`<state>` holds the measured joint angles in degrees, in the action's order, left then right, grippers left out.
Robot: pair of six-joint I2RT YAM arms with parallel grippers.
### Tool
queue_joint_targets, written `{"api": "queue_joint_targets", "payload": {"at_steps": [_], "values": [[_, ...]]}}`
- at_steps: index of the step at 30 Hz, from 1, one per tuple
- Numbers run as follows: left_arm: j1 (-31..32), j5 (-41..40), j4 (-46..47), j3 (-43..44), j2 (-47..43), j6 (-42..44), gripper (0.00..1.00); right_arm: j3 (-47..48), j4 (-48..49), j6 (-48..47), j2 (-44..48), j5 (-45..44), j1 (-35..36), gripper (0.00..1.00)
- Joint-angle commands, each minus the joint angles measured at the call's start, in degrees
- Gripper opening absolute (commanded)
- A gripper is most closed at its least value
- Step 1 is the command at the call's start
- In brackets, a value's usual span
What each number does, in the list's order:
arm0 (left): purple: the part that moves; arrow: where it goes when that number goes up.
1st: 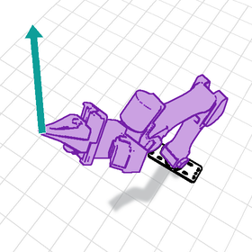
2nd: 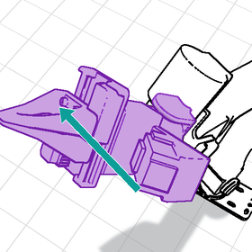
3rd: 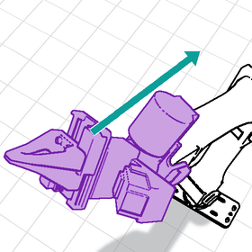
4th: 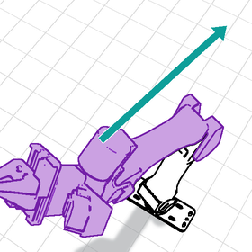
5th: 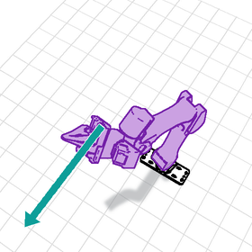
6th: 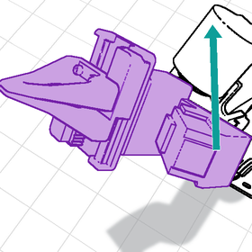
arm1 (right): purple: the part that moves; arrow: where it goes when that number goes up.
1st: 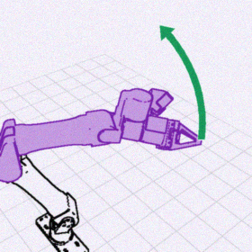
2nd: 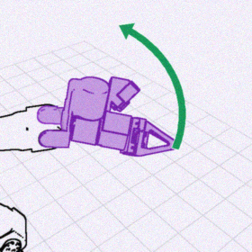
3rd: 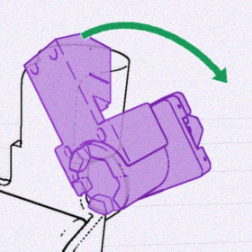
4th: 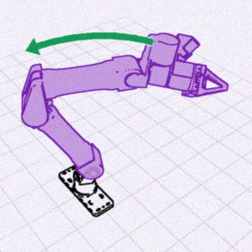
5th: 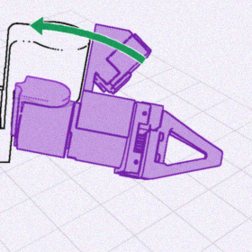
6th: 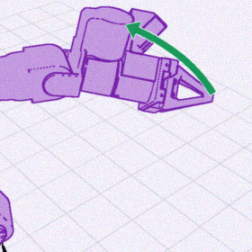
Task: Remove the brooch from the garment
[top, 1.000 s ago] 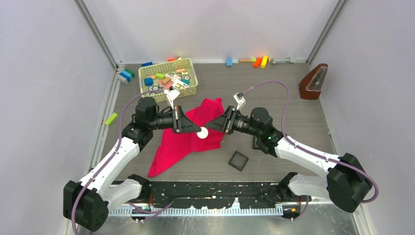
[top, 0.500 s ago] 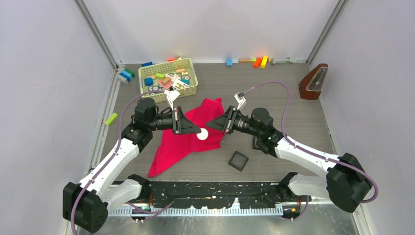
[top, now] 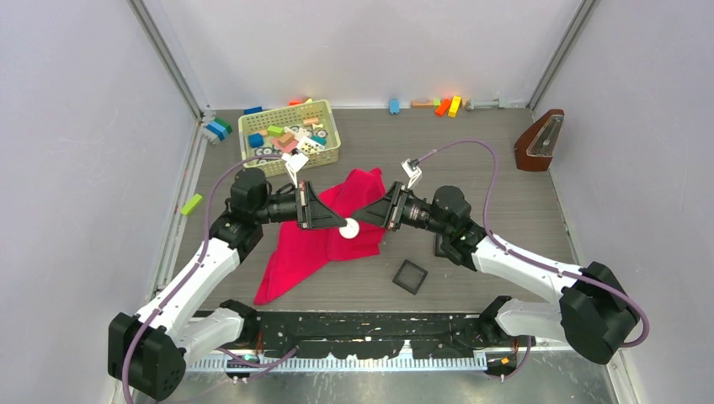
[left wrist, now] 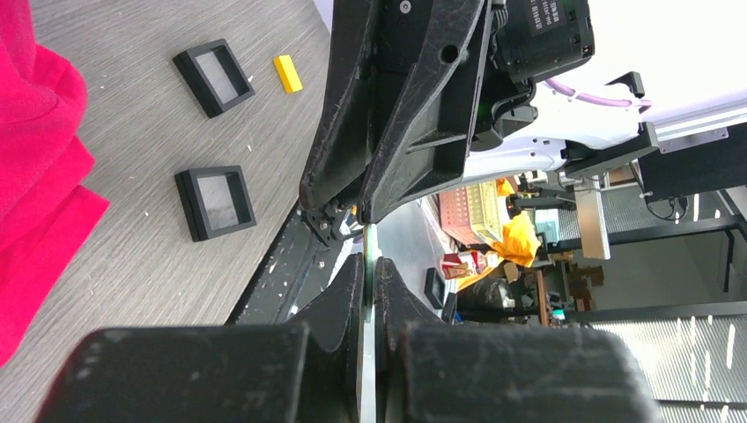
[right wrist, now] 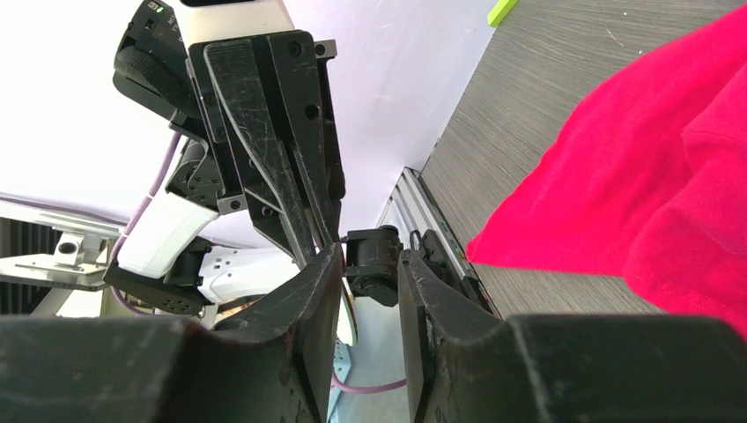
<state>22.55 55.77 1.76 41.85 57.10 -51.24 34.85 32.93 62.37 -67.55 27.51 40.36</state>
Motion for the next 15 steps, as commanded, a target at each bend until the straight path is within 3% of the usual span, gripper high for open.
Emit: {"api": "queue_joint_targets", "payload": {"at_steps": [1,15], "values": [[0.2,1.3,3.6,-0.2,-0.8,-1.0,0.0,-0.8,7.9,1.7,0.0,1.7,-0.2,0.36],[0.2,0.8,4.4,0.0,-0.5,-1.7,0.0,-2.6,11.5,3.0,0.7,3.8,-0.2,0.32]]}}
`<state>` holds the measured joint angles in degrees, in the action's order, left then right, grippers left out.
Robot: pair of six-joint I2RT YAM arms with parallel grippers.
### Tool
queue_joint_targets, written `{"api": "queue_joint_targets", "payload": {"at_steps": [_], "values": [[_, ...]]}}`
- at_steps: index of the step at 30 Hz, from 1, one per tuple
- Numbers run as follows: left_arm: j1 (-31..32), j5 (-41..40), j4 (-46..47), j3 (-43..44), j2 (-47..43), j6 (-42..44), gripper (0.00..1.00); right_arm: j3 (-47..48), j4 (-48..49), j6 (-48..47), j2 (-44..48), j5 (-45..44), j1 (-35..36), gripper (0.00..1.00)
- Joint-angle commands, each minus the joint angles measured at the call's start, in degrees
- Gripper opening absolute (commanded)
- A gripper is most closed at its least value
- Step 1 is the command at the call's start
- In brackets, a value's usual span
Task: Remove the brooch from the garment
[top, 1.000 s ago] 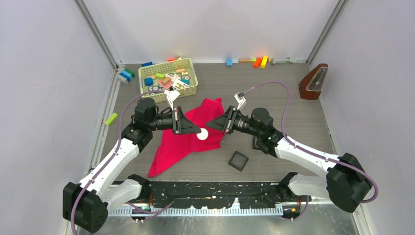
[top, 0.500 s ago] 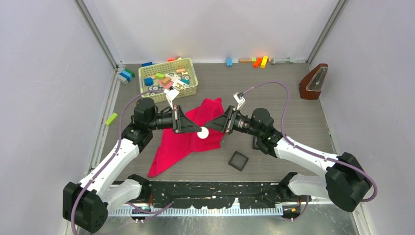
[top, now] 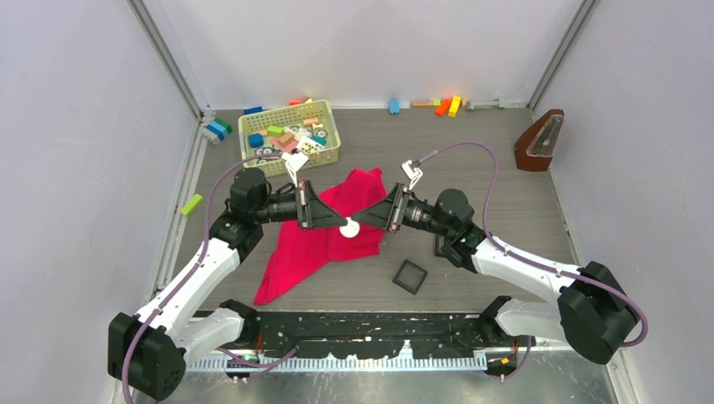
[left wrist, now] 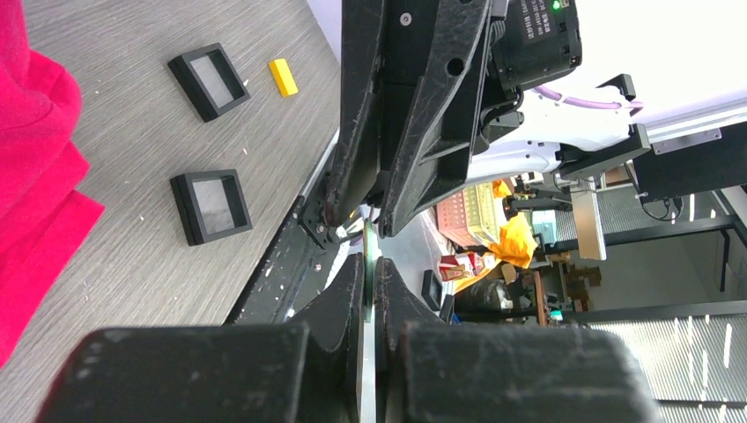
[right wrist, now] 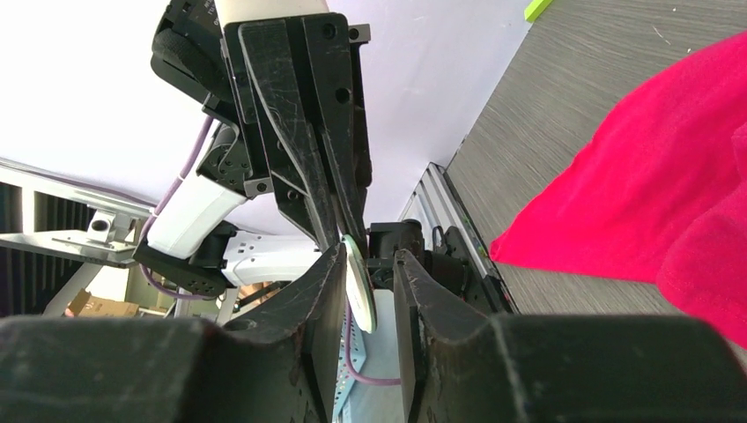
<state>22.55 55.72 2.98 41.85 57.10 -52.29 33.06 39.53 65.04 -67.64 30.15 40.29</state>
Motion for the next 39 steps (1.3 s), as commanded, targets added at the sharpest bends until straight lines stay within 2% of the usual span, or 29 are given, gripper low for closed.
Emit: {"api": "queue_joint_targets", "payload": {"at_steps": [1,5,7,8,10,13,16,18,24,25,26,27,30,31,34,37,39], "values": [[0.2,0.7,3.5,0.0,-0.4,-0.9,0.0,-0.9,5.0,0.4,0.8,1.3,-0.1,0.31],[0.2,0.6,4.9,-0.1,-0.2,-1.8,0.0,-1.8,5.6,0.6,0.7,1.6,-0.1,0.27],[0.2,0.6,5.5,-0.1,0.2,-2.0,0.0,-2.0,6.1,0.8,0.6,1.7,-0.1,0.2],[0.2,0.6,5.7,-0.1,0.4,-2.1,0.0,-2.0,6.1,0.9,0.6,1.7,-0.1,0.12],[0.2,0.6,6.3,-0.1,0.8,-2.4,0.0,-1.8,6.3,1.4,0.6,2.0,-0.1,0.03],[0.2,0.6,7.0,-0.3,1.4,-2.4,0.0,-1.8,6.5,2.3,1.1,2.8,-0.1,0.04],[0.2,0.8,8.1,-0.3,2.1,-2.7,0.0,-2.0,6.5,2.6,1.8,3.1,-0.1,0.24],[0.2,1.0,8.9,-0.3,2.5,-3.0,0.0,-2.3,6.5,2.4,2.1,2.9,-0.1,0.28],[0.2,0.8,9.6,-0.2,3.0,-3.3,0.0,-2.5,6.8,2.8,1.3,2.9,-0.1,0.11],[0.2,0.8,9.7,-0.2,2.9,-3.5,0.0,-2.5,6.9,2.9,1.2,2.8,-0.1,0.04],[0.2,0.6,9.8,-0.1,2.8,-3.8,0.03,-2.5,6.9,3.2,1.3,2.7,-0.1,0.03],[0.2,0.2,9.5,-0.2,2.6,-4.1,0.14,-2.7,7.0,3.3,1.5,2.3,-0.1,0.01],[0.2,-2.1,7.3,-0.1,1.6,-5.0,0.59,-3.6,5.4,2.8,3.6,0.4,-0.2,0.01],[0.2,-3.0,6.2,0.0,1.2,-5.4,0.68,-3.7,3.0,1.9,5.3,-1.2,-0.3,0.01],[0.2,-5.8,3.2,0.1,-0.7,-6.7,0.83,-4.2,-5.6,-1.3,9.9,-5.8,-0.5,0.01],[0.2,-8.3,1.2,-0.7,-4.1,-8.5,0.88,-3.4,-17.1,-7.8,17.9,-11.5,-0.6,0.01],[0.2,-9.6,0.9,-2.0,-6.7,-11.7,0.98,-2.5,-26.0,-11.9,23.0,-17.1,-0.6,0.01]]}}
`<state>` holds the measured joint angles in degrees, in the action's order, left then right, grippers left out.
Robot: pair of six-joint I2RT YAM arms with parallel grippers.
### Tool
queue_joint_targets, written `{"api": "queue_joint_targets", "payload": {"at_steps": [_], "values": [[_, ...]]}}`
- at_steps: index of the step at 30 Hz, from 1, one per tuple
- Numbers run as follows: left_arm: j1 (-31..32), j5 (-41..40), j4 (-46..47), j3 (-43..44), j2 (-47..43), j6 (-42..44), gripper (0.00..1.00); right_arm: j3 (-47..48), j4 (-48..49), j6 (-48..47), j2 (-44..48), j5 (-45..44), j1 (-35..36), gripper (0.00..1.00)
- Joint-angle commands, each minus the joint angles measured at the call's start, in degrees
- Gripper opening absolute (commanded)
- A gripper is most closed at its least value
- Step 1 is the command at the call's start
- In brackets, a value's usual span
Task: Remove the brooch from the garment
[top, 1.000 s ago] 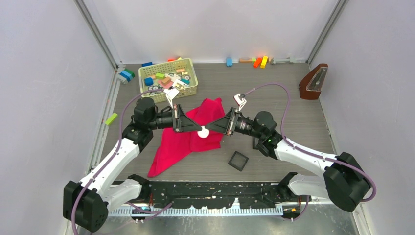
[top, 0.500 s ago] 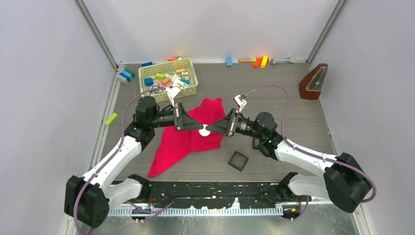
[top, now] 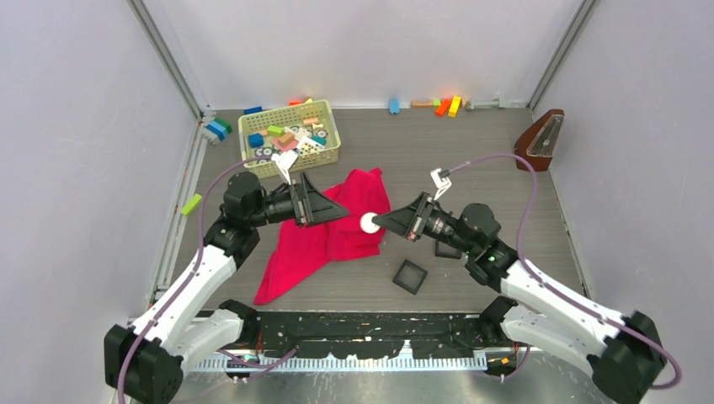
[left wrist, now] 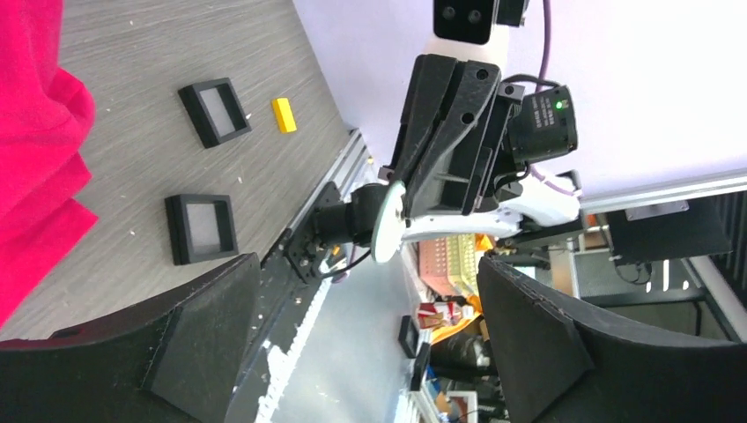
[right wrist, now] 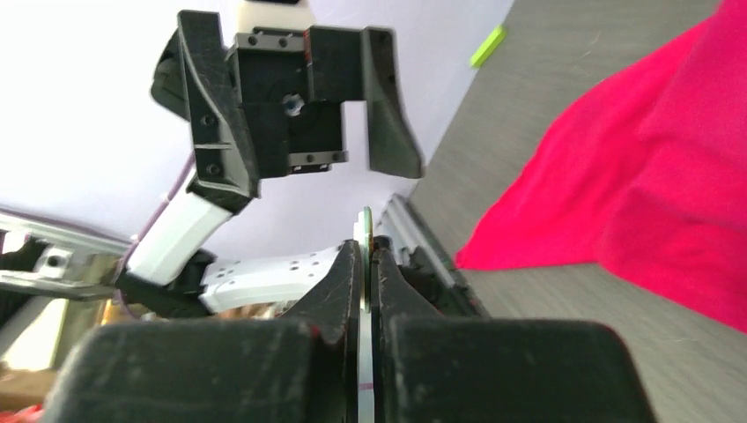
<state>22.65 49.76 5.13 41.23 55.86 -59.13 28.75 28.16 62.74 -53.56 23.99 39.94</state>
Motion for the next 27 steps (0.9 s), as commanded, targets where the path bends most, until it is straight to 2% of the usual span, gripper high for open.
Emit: {"api": "queue_joint_targets", "payload": {"at_steps": [1,4,6,11,13,15,20,23,27], "values": [[0.1,-4.2,-0.5,-2.1,-6.8,-6.6,0.99,2.3,-19.3,-11.9,11.9,-14.5,-0.2,0.01],[0.1,-4.2,5.5,-4.5,-10.3,-12.0,0.99,2.9,-25.8,-15.3,16.8,-20.5,-0.2,0.0],[0.3,-5.6,5.7,-4.9,-12.7,-13.4,0.94,3.3,-29.2,-17.1,19.0,-23.1,-0.2,0.0],[0.4,-6.2,1.3,-2.9,-16.2,-10.1,0.91,3.8,-32.3,-19.3,20.0,-27.0,-0.3,0.0],[0.4,-11.0,-10.4,-0.1,-17.0,-5.1,0.9,3.6,-32.2,-19.4,19.4,-26.9,-0.2,0.0],[0.4,-13.7,-15.2,1.4,-17.7,-2.2,0.9,3.3,-31.7,-19.3,18.7,-26.5,-0.2,0.0],[0.3,-11.8,-10.3,-0.2,-19.1,-1.6,0.86,2.4,-30.8,-18.9,18.0,-25.9,-0.2,0.0],[0.0,-13.5,-12.1,0.6,-19.4,0.2,0.86,2.5,-31.5,-18.8,18.2,-25.9,-0.2,0.0],[-0.3,-13.3,-17.5,3.3,-17.2,3.7,0.86,4.0,-37.4,-18.1,18.1,-27.7,-0.2,0.0]]}}
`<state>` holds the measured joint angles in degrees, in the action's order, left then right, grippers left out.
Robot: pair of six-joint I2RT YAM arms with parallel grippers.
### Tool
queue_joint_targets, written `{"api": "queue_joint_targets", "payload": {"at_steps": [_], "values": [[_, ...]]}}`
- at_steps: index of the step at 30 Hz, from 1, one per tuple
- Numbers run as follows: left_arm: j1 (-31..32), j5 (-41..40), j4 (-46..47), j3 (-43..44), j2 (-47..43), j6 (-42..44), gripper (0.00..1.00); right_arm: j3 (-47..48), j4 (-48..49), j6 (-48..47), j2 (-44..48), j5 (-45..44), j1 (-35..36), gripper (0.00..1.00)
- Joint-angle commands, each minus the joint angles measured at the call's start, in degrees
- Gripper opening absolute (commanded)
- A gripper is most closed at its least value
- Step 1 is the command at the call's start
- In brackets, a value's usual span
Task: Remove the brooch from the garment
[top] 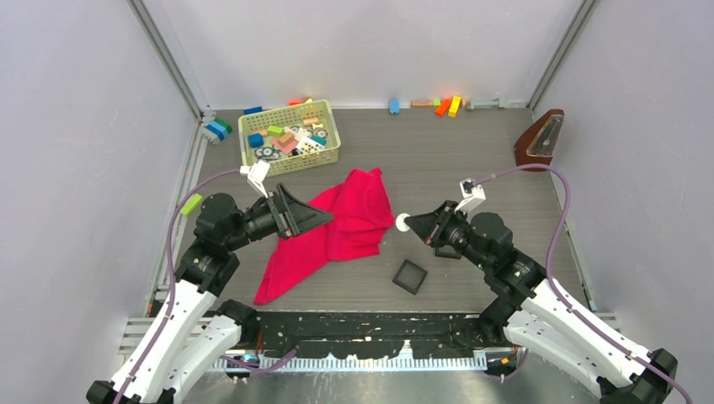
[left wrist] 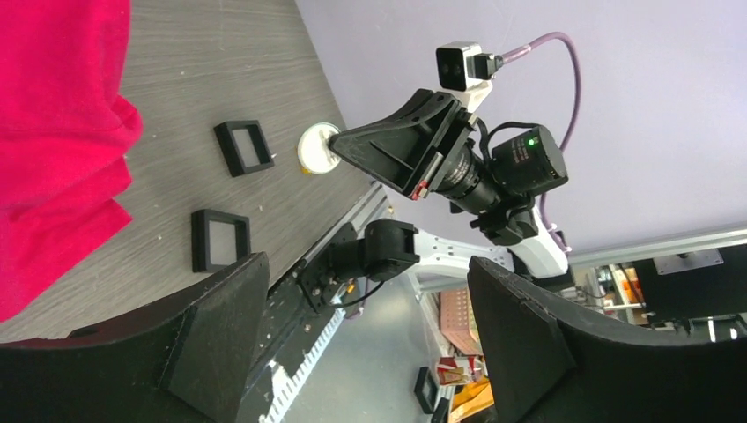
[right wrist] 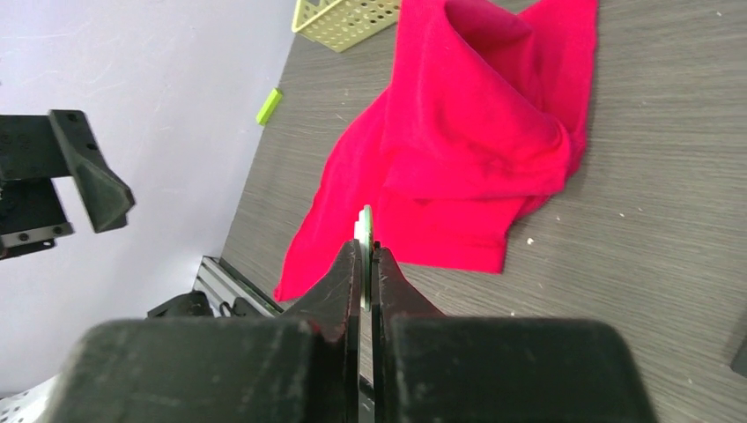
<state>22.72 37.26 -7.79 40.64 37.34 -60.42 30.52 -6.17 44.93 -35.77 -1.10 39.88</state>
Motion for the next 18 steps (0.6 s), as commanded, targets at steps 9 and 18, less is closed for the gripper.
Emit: {"api": "queue_joint_targets", "payload": {"at_steps": [9,18], "values": [[-0.4,-2.7,-10.9,1.6,6.5,11.5,0.9,7.2,-15.5,1.3,-0.5,-0.6,-0.2,0.0],[-0.4,-7.0,-6.1,-2.1,9.1,15.3,0.95,8.0,-12.3,8.0,-7.4,4.6,-0.2,0.0]]}}
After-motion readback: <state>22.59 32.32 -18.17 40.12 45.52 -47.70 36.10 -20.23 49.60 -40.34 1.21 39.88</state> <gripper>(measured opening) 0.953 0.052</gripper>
